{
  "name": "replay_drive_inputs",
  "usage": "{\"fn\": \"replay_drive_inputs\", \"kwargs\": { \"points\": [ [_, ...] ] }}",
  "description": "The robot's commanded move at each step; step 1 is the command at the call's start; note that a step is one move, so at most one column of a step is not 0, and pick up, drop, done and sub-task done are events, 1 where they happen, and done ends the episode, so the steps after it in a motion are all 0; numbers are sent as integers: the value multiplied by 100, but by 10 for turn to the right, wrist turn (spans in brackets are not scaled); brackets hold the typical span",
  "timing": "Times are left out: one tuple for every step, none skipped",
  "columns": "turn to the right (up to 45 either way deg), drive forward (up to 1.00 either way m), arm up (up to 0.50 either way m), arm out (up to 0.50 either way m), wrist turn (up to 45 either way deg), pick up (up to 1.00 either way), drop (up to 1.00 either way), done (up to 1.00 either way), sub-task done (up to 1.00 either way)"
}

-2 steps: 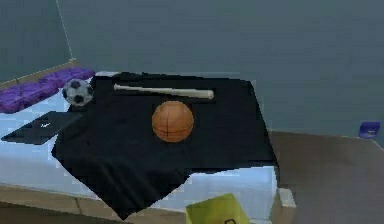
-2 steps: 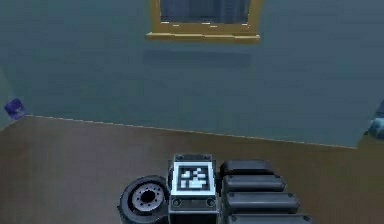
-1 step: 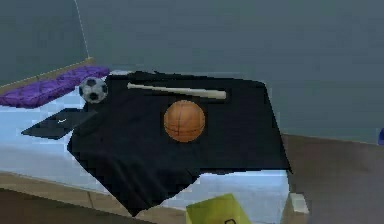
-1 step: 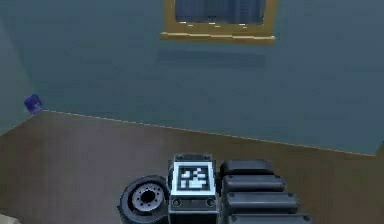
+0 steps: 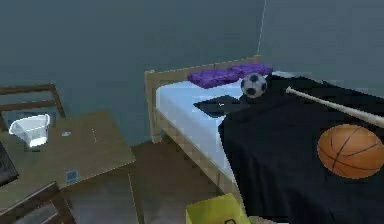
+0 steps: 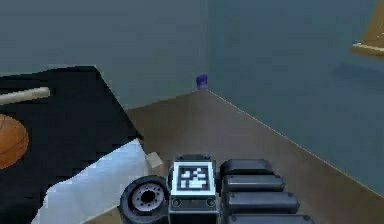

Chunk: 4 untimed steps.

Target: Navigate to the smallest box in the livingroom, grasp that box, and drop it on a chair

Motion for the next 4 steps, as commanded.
{"fn": "replay_drive_inputs", "kwargs": {
  "points": [
    [-300, 0, 0, 0, 0, 0, 0, 0, 0],
    [0, 30, 0, 0, 0, 0, 0, 0, 0],
    [450, 0, 0, 0, 0, 0, 0, 0, 0],
    [450, 0, 0, 0, 0, 0, 0, 0, 0]
  ]
}}
